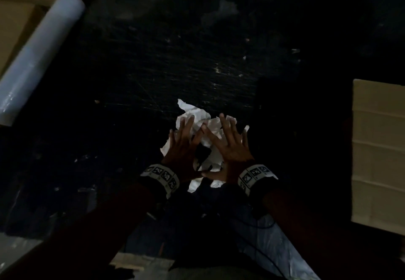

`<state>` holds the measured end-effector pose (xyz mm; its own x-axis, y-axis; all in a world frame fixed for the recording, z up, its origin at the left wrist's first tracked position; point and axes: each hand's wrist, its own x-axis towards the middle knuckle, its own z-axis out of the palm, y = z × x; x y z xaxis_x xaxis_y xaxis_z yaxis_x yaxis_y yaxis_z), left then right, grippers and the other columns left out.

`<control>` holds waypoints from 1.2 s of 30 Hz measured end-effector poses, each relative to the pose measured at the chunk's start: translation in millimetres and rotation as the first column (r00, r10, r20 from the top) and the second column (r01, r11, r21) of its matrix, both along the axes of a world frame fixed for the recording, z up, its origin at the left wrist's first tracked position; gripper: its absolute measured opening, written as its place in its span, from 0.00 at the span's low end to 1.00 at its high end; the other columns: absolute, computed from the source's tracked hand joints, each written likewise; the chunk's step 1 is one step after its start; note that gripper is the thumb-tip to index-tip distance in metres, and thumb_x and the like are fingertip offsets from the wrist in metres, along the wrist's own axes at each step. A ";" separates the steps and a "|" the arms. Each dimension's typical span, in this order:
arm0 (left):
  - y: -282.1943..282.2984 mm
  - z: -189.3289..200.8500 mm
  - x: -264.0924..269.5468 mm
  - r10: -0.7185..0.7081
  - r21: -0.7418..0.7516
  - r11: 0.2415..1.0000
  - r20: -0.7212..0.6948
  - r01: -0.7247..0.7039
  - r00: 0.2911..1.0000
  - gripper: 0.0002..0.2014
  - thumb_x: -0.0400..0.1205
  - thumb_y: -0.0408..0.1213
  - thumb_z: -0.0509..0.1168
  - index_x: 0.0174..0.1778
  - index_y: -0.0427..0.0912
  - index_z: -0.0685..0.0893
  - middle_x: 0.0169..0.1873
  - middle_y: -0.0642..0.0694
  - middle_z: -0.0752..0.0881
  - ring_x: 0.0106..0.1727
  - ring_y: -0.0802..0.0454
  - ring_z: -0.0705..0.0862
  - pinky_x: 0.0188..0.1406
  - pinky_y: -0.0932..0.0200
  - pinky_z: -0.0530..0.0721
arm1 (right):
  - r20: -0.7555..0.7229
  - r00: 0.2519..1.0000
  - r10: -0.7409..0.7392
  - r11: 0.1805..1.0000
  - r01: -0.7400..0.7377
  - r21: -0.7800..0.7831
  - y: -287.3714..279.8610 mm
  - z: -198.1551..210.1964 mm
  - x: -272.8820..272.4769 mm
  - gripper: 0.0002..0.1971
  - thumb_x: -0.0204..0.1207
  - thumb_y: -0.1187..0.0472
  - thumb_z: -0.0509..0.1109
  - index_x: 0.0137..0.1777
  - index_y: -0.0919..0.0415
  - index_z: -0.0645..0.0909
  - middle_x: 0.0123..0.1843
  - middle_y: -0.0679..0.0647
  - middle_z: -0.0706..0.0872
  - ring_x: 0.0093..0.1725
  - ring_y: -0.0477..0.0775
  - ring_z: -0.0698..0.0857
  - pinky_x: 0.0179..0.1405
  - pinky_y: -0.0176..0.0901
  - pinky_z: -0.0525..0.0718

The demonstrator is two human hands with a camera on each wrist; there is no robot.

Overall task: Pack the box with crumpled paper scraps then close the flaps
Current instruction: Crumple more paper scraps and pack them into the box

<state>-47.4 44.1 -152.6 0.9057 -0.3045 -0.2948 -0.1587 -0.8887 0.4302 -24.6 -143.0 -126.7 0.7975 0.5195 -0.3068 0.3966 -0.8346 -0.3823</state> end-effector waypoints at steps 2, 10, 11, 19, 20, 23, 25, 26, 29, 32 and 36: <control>-3.7 -5.8 -0.2 0.028 0.051 0.998 0.005 -0.028 1.000 0.69 0.65 0.78 0.66 0.87 0.47 0.32 0.85 0.40 0.27 0.85 0.36 0.26 0.79 0.17 0.43 | -0.028 1.000 -0.013 1.000 0.014 0.020 1.8 -6.8 1.4 0.63 0.55 0.18 0.64 0.82 0.39 0.31 0.83 0.56 0.23 0.81 0.67 0.26 0.73 0.84 0.48; 1.3 -31.7 4.9 -0.033 0.148 0.988 -0.016 0.035 0.999 0.57 0.73 0.73 0.63 0.88 0.53 0.37 0.85 0.45 0.26 0.84 0.38 0.24 0.83 0.28 0.40 | 0.016 1.000 0.005 1.000 -0.004 -0.022 7.7 -44.0 8.7 0.57 0.67 0.34 0.72 0.83 0.42 0.33 0.85 0.55 0.28 0.83 0.62 0.29 0.81 0.71 0.44; 1.9 -36.5 5.9 -0.033 0.128 0.991 -0.014 0.035 0.999 0.53 0.76 0.67 0.64 0.89 0.53 0.41 0.86 0.45 0.27 0.85 0.39 0.25 0.84 0.29 0.42 | 0.019 1.000 0.016 1.000 -0.015 -0.014 7.4 -47.3 10.9 0.56 0.70 0.41 0.73 0.84 0.42 0.33 0.85 0.56 0.30 0.83 0.62 0.30 0.82 0.69 0.44; -6.6 -39.4 11.8 -0.398 0.588 0.764 0.106 0.265 0.911 0.34 0.85 0.43 0.48 0.82 0.26 0.50 0.86 0.32 0.53 0.87 0.29 0.47 0.85 0.34 0.53 | 0.092 0.996 -0.021 0.980 0.002 0.198 8.6 -53.8 19.3 0.47 0.64 0.74 0.77 0.82 0.58 0.59 0.82 0.64 0.63 0.80 0.62 0.66 0.74 0.52 0.73; -5.8 -40.0 12.0 -0.331 0.534 0.815 0.109 0.225 0.937 0.34 0.84 0.42 0.47 0.82 0.25 0.50 0.86 0.35 0.53 0.88 0.33 0.49 0.86 0.37 0.52 | 0.079 0.996 -0.045 0.980 0.029 0.194 9.7 -50.8 21.4 0.46 0.60 0.73 0.80 0.79 0.59 0.66 0.79 0.64 0.71 0.72 0.62 0.78 0.61 0.47 0.83; -7.2 -45.8 10.9 0.016 0.039 0.999 0.186 -0.024 0.982 0.31 0.86 0.38 0.55 0.86 0.36 0.56 0.86 0.44 0.61 0.88 0.48 0.51 0.84 0.56 0.63 | 0.044 0.992 -0.114 0.987 0.108 0.122 13.1 -44.8 26.3 0.38 0.70 0.58 0.79 0.79 0.52 0.68 0.82 0.53 0.67 0.62 0.59 0.86 0.49 0.47 0.87; -10.9 -43.3 10.5 0.226 -0.186 0.963 0.152 -0.197 0.962 0.29 0.83 0.33 0.68 0.82 0.42 0.71 0.83 0.48 0.68 0.83 0.58 0.59 0.76 0.73 0.63 | -0.056 0.991 -0.124 0.986 0.129 0.102 11.7 -42.7 27.7 0.31 0.81 0.57 0.67 0.82 0.46 0.61 0.86 0.46 0.56 0.71 0.61 0.80 0.64 0.53 0.83; -13.8 -40.8 10.6 0.275 -0.242 0.941 0.150 -0.235 0.950 0.30 0.82 0.32 0.72 0.80 0.43 0.73 0.82 0.48 0.71 0.80 0.60 0.63 0.75 0.72 0.66 | -0.074 0.987 -0.139 0.983 0.147 0.112 11.5 -40.3 27.8 0.29 0.83 0.58 0.64 0.82 0.46 0.61 0.86 0.45 0.55 0.73 0.61 0.77 0.67 0.54 0.80; -15.7 -42.4 9.8 0.282 -0.218 0.946 0.193 -0.239 0.940 0.33 0.79 0.38 0.76 0.80 0.45 0.72 0.79 0.47 0.76 0.73 0.66 0.69 0.73 0.61 0.74 | -0.086 0.980 -0.177 0.973 0.187 0.135 12.9 -35.6 26.6 0.28 0.83 0.61 0.63 0.81 0.47 0.64 0.86 0.45 0.57 0.76 0.59 0.74 0.71 0.52 0.77; -16.5 -34.5 5.9 0.343 -0.260 0.922 0.201 -0.288 0.917 0.27 0.80 0.34 0.73 0.76 0.45 0.80 0.79 0.52 0.75 0.78 0.63 0.68 0.61 0.64 0.66 | -0.095 0.981 -0.170 0.974 0.182 0.137 11.9 -36.8 24.1 0.33 0.78 0.62 0.70 0.81 0.46 0.64 0.85 0.45 0.58 0.75 0.59 0.75 0.69 0.54 0.79; -13.3 -16.3 3.0 0.412 -0.382 0.856 0.094 -0.350 0.906 0.35 0.75 0.19 0.70 0.78 0.50 0.78 0.80 0.51 0.75 0.79 0.43 0.76 0.74 0.39 0.78 | -0.102 0.984 -0.148 0.970 0.165 0.178 8.1 -29.2 22.0 0.37 0.75 0.59 0.72 0.82 0.45 0.61 0.86 0.44 0.55 0.76 0.57 0.74 0.69 0.52 0.79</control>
